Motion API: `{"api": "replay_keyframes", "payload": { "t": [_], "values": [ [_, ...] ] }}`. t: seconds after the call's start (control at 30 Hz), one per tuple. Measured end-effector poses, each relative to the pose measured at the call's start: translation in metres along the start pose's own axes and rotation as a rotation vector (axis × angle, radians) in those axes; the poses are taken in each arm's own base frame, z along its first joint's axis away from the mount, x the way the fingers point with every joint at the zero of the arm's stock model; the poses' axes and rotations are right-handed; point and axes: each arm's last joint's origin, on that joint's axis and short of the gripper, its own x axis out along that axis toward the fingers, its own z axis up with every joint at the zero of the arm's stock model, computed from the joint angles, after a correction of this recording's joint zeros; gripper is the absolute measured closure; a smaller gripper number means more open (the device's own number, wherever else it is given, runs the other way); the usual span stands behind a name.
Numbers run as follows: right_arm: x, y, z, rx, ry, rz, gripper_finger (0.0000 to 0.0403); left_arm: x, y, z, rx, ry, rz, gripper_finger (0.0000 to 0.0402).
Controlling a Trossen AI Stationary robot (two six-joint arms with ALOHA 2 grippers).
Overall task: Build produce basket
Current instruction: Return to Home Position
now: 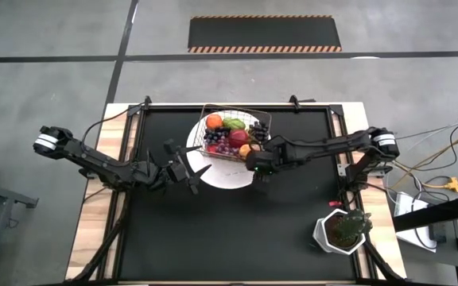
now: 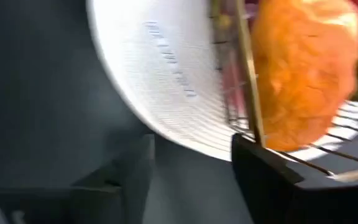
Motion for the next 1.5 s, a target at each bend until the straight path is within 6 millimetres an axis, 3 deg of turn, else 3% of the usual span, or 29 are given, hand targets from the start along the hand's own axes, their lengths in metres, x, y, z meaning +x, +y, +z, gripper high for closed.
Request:
{"api": "replay_keyframes", "payload": {
  "t": [0.23, 0.53, 0.6, 0.73, 0.87, 1.0, 1.2, 1.33, 1.5],
  "values": [
    [0.003, -0.018, 0.002, 0.039, 0.011, -0.101, 0.0288, 0.000, 0.000, 0.000, 0.000, 0.000, 0.001, 0.0091],
    [-0.010, -0.003, -0.001, -0.068, -0.008, 0.027, 0.0357, 0.000, -0.002, -0.002, 0.015, 0.018, -0.017, 0.0091],
    [-0.015, 0.006, -0.002, -0.142, -0.057, 0.049, 0.0365, -0.003, -0.007, -0.002, 0.018, -0.021, -0.133, 0.0091],
    [-0.020, 0.025, -0.006, -0.346, -0.231, 0.138, 0.0376, -0.019, -0.015, 0.011, 0.016, -0.253, -0.553, 0.0107],
    [-0.020, 0.032, -0.016, -0.574, -0.491, 0.255, 0.0388, -0.035, -0.006, 0.006, 0.053, -0.236, -0.682, 0.0145],
    [-0.025, 0.008, -0.021, -0.697, -0.768, 0.160, 0.0394, -0.046, 0.009, -0.006, -0.015, -0.163, -0.592, 0.0206],
    [-0.062, -0.036, -0.039, -0.546, -0.994, 0.059, 0.0394, -0.062, 0.023, -0.025, -0.050, -0.166, -0.500, 0.0307],
    [-0.081, -0.048, -0.071, -0.496, -1.063, 0.058, 0.0394, -0.072, 0.030, -0.036, -0.072, -0.193, -0.485, 0.0358],
    [-0.089, -0.058, -0.112, -0.464, -1.134, 0.063, 0.0394, -0.081, 0.035, -0.048, -0.097, -0.224, -0.462, 0.0396]
  ]
}}
